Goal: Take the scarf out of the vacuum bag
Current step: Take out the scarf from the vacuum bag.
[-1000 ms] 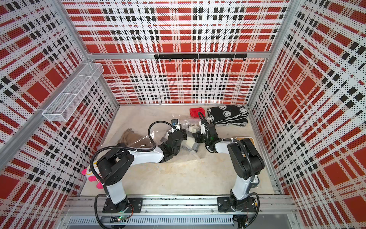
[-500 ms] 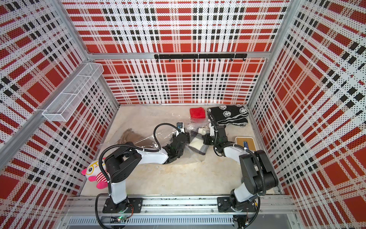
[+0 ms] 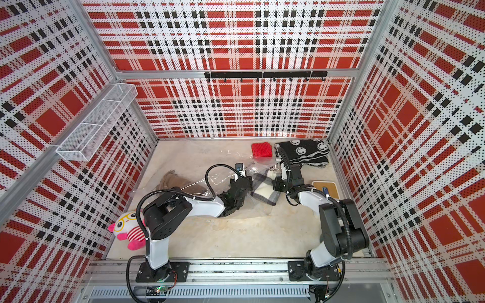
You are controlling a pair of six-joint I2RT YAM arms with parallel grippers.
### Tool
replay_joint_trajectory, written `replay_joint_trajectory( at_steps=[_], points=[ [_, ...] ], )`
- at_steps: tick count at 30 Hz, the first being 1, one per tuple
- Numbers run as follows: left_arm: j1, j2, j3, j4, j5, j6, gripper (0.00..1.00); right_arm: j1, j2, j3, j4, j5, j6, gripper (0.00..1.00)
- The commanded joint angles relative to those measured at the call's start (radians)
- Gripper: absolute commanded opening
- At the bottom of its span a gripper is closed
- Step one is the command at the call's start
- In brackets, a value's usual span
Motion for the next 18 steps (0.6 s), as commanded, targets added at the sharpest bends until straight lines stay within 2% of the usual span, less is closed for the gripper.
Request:
replay_joint_trajectory(
  at_steps=[1,4,9,11,12,15,18],
  points=[
    [-0.010,0.009,-0.002,0.035,0.010,-0.014,0.00,-0.012,0.009,-0.008,0.037,-0.015,0.025,0.59],
    [-0.012,0.004,-0.017,0.059,0.032,-0.021,0.00,-0.012,-0.034,-0.050,0.034,0.006,0.054,0.67],
    [-0.009,0.010,-0.009,0.060,0.058,-0.005,0.00,-0.002,-0.150,-0.138,-0.022,0.066,0.122,0.72],
    [-0.003,0.005,-0.014,0.060,0.076,-0.004,0.00,0.005,-0.207,-0.179,-0.027,0.088,0.133,0.87],
    [-0.002,0.002,-0.018,0.060,0.078,-0.003,0.00,0.007,-0.234,-0.198,-0.027,0.095,0.135,0.90],
    [0.000,-0.006,-0.027,0.067,0.085,-0.001,0.00,0.009,-0.268,-0.244,0.010,0.046,0.145,0.91],
    [-0.007,-0.012,-0.035,0.073,0.084,-0.001,0.00,0.018,-0.236,-0.286,0.133,-0.029,0.172,0.89]
  ],
)
